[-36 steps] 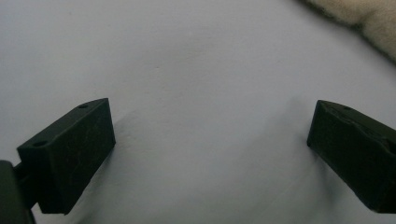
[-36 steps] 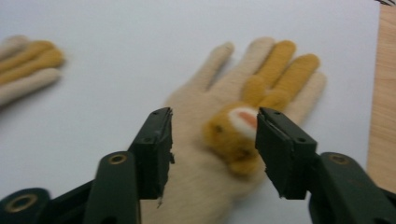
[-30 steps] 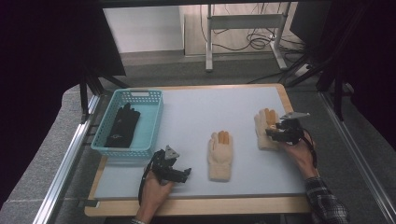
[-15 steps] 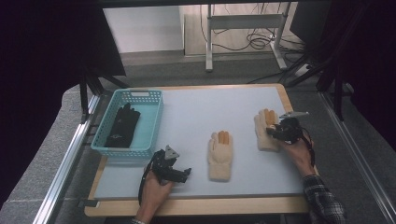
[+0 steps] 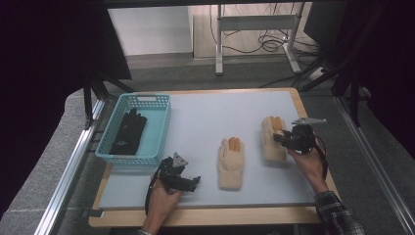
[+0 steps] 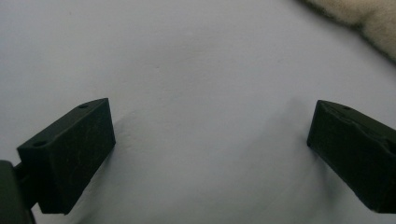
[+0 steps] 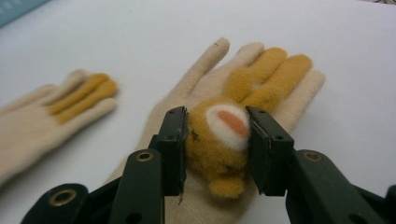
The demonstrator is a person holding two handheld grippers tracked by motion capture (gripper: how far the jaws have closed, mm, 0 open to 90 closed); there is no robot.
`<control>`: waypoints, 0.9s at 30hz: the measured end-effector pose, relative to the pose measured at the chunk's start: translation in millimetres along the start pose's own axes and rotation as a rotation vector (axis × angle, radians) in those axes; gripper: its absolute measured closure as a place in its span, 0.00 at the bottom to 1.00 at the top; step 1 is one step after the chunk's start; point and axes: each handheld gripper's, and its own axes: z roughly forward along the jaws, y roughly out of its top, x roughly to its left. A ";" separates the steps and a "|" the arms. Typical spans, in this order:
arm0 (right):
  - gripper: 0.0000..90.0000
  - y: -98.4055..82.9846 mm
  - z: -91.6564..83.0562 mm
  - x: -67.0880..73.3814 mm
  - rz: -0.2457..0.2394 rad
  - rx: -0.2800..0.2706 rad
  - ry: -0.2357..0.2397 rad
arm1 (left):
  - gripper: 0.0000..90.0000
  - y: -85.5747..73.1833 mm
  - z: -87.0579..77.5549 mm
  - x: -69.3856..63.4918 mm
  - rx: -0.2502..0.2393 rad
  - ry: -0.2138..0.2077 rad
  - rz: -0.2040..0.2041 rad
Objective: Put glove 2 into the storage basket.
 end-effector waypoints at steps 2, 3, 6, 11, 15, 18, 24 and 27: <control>0.66 1.0 -2.6 9.5 -0.002 -0.002 0.013 | 0.01 0.0 -0.1 0.1 0.002 0.000 0.002; 0.66 1.4 -3.9 14.6 -0.005 -0.006 0.018 | 0.01 0.0 -0.1 0.1 0.002 0.000 0.002; 0.66 3.0 -8.3 29.5 -0.013 -0.013 0.035 | 0.01 0.0 0.0 0.0 0.000 0.000 0.000; 0.66 5.9 -17.3 54.2 0.003 -0.032 0.074 | 0.01 0.0 0.0 0.1 0.000 0.001 0.003; 0.66 8.7 -22.1 78.2 -0.001 -0.042 0.109 | 0.01 0.0 0.2 0.0 -0.003 0.001 0.000; 0.66 10.8 -23.8 98.7 -0.007 -0.042 0.126 | 0.01 0.0 0.3 -0.1 -0.004 0.001 -0.001; 0.66 6.7 -15.6 138.0 -0.016 -0.025 0.125 | 0.01 0.0 0.0 0.2 -0.001 0.001 0.004; 0.66 0.3 -6.3 152.7 -0.021 -0.013 0.110 | 0.01 0.0 0.0 0.3 0.000 0.001 0.003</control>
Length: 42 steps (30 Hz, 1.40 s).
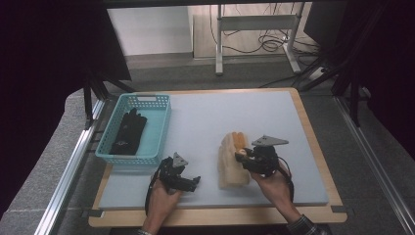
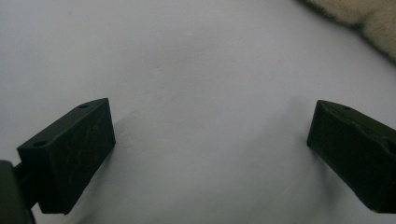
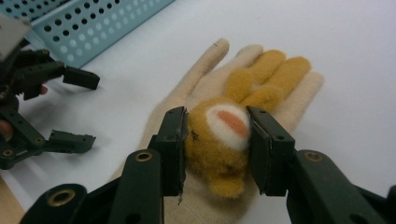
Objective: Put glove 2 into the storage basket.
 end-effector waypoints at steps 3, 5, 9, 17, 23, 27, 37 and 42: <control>0.66 -6.4 11.2 9.2 0.003 0.013 -0.018 | 0.01 -0.1 0.1 -0.4 -0.002 0.000 -0.006; 0.66 -9.9 18.3 12.1 0.006 0.020 -0.023 | 0.01 -0.1 0.1 -0.4 -0.003 0.000 -0.006; 0.62 -17.7 32.6 13.2 0.015 0.038 -0.047 | 0.01 -0.1 0.2 -0.5 -0.003 0.000 -0.006; 0.43 -10.1 13.1 -4.1 0.009 0.007 0.035 | 0.01 -0.1 0.0 -0.4 -0.002 0.000 -0.004; 0.64 -16.5 2.6 -33.1 -0.047 0.070 0.057 | 0.01 -0.1 0.2 -0.5 -0.003 0.000 -0.006; 0.89 -36.5 8.6 -41.7 -0.075 0.124 0.101 | 0.01 -0.1 -0.1 -0.1 0.002 0.000 0.000; 0.98 -54.7 23.9 -27.5 -0.146 0.157 0.199 | 0.01 -0.1 -0.3 -0.1 0.001 -0.001 -0.001; 0.98 -56.4 29.9 -20.3 -0.147 0.160 0.219 | 0.02 -0.2 -0.4 -0.2 -0.004 -0.002 -0.015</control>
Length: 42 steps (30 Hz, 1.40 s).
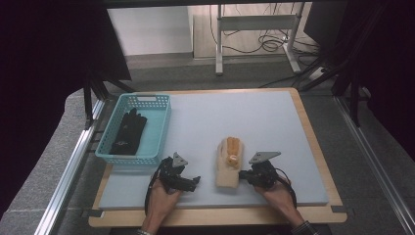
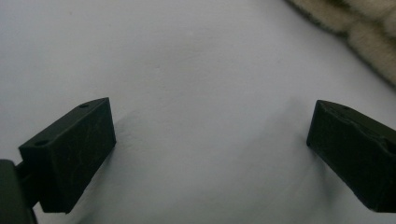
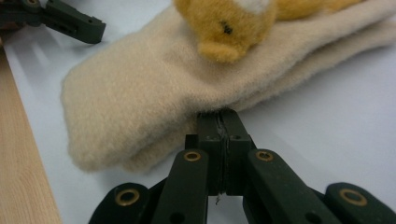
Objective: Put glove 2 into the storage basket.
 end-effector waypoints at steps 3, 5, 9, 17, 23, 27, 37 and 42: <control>0.98 1.9 6.5 5.1 -0.004 0.002 0.013 | 0.02 -0.4 -1.5 0.8 0.005 -0.004 0.011; 0.98 4.4 10.8 8.9 -0.013 0.000 0.022 | 0.02 -2.6 -3.9 2.8 0.010 -0.008 0.020; 0.96 12.1 21.6 18.8 -0.032 0.000 0.025 | 0.01 -7.3 -9.4 10.5 0.020 0.002 0.021; 0.93 25.0 39.2 31.2 -0.070 -0.001 0.018 | 0.01 -10.5 -10.4 14.4 0.016 -0.008 0.023; 0.89 26.0 34.6 33.0 -0.086 0.002 0.011 | 0.00 -10.5 -9.5 12.6 0.012 0.000 0.008; 0.81 23.8 21.6 26.5 -0.096 -0.013 -0.020 | 0.00 -10.6 -9.2 12.2 0.010 0.003 0.004; 0.53 12.3 -14.6 -5.2 -0.047 -0.049 -0.141 | 0.00 -10.7 -9.2 12.3 0.010 0.001 0.004; 0.41 6.0 -27.2 -19.0 -0.025 -0.060 -0.193 | 0.00 -10.7 -9.1 12.4 0.010 0.001 0.004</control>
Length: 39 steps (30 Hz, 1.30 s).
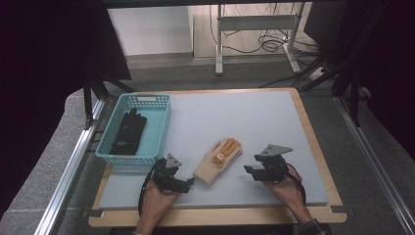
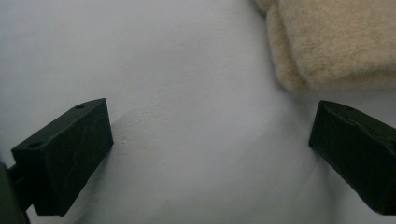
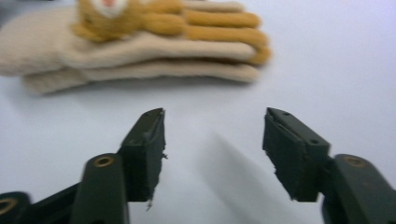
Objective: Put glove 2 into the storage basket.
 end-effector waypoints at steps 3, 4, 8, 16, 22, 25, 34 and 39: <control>0.35 -4.1 -4.5 -8.1 0.009 -0.003 -0.028 | 0.00 0.0 0.0 0.0 0.000 0.000 -0.001; 0.33 -5.7 -5.8 -10.6 0.012 -0.003 -0.035 | 0.00 0.0 0.0 0.0 0.000 0.000 -0.001; 0.28 -13.0 -11.1 -20.6 0.025 -0.003 -0.067 | 0.00 0.0 0.1 0.0 0.000 0.000 -0.001; 0.23 -30.4 -20.8 -39.4 0.082 -0.002 -0.110 | 0.00 0.0 0.0 0.2 0.000 0.000 0.002; 0.21 -42.5 -24.3 -49.6 0.118 0.004 -0.135 | 0.00 0.0 0.1 0.3 -0.001 0.000 0.002; 0.21 -48.2 -23.7 -52.9 0.131 0.020 -0.147 | 0.00 0.0 0.1 0.3 -0.001 0.000 0.002; 0.19 -49.1 -21.6 -51.5 0.115 0.040 -0.173 | 0.00 -0.1 0.0 0.4 -0.001 -0.001 0.003; 0.18 -49.5 -21.4 -51.3 0.115 0.038 -0.177 | 0.00 0.0 0.0 0.6 0.000 -0.002 0.002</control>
